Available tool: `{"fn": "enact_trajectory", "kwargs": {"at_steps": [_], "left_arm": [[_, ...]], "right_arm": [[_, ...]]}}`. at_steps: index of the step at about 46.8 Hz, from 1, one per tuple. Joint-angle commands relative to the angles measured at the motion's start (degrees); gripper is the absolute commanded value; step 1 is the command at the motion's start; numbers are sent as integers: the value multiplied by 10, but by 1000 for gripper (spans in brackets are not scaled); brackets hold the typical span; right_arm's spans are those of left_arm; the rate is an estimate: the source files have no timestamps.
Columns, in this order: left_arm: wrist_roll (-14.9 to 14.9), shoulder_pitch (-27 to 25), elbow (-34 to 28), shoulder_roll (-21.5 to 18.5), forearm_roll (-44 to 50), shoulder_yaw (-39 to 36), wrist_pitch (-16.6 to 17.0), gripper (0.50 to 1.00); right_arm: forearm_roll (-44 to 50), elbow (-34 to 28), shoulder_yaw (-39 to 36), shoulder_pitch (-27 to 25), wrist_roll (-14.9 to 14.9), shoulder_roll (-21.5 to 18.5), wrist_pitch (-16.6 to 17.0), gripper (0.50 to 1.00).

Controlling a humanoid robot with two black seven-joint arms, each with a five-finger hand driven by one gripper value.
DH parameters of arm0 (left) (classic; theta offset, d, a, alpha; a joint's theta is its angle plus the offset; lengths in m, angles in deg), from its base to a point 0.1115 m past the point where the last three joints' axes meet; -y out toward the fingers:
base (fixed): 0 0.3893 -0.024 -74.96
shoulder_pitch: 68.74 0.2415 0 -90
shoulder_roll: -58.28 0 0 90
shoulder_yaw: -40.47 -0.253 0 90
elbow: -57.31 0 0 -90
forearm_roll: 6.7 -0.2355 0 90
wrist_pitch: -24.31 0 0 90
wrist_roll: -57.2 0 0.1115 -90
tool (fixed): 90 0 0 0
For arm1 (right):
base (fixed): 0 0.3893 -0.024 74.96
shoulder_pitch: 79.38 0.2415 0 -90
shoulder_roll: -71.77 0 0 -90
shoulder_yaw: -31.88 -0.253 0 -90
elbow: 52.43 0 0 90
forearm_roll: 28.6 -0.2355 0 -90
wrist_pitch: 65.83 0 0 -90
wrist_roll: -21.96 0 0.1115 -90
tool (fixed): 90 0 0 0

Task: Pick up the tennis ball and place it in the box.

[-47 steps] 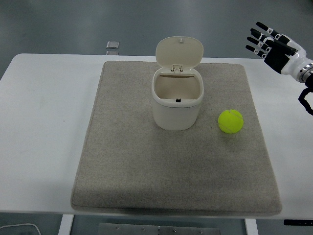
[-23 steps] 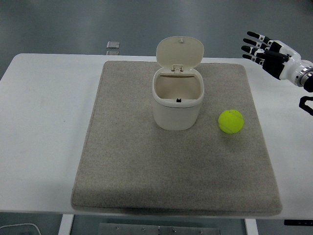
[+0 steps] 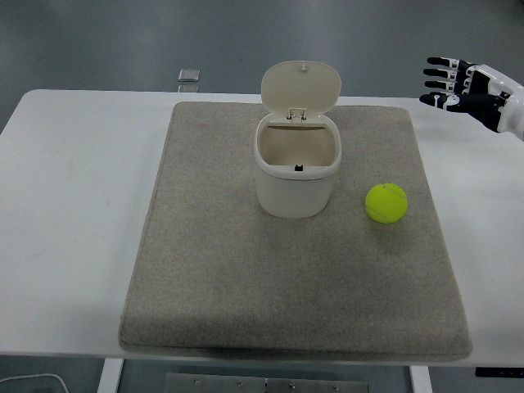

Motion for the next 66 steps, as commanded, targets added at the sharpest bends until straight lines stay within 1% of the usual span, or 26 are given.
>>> {"fn": "enact_trajectory", "kwargs": {"at_steps": [1,9,15,24,36,45,57,63,66], "left_arm": [[0,0,0,0,0,0,0,992],[0,0,0,0,0,0,0,992],[0,0,0,0,0,0,0,992],[0,0,0,0,0,-1,1,992],[0,0,0,0,0,0,0,992],[0,0,0,0,0,0,1,992],[0,0,0,0,0,0,0,992],[0,0,0,0,0,0,1,992],[0,0,0,0,0,0,0,992]], "right_arm": [[28,8,8,-2,-25,14,15,917],[50,38,38,-1,-63,43,41,917],[73,59,64,0,-96,64,51,915],[129,103,80,0,-118,92,53,913],[236,147,85,0,-149,108,50,913],[324,170,89,0,-162,109,48,913],[397,205,96,2,-161,112,45,913],[418,212,96,0,-160,108,34,913],[422,212,97,-2,-158,105,21,913]]}}
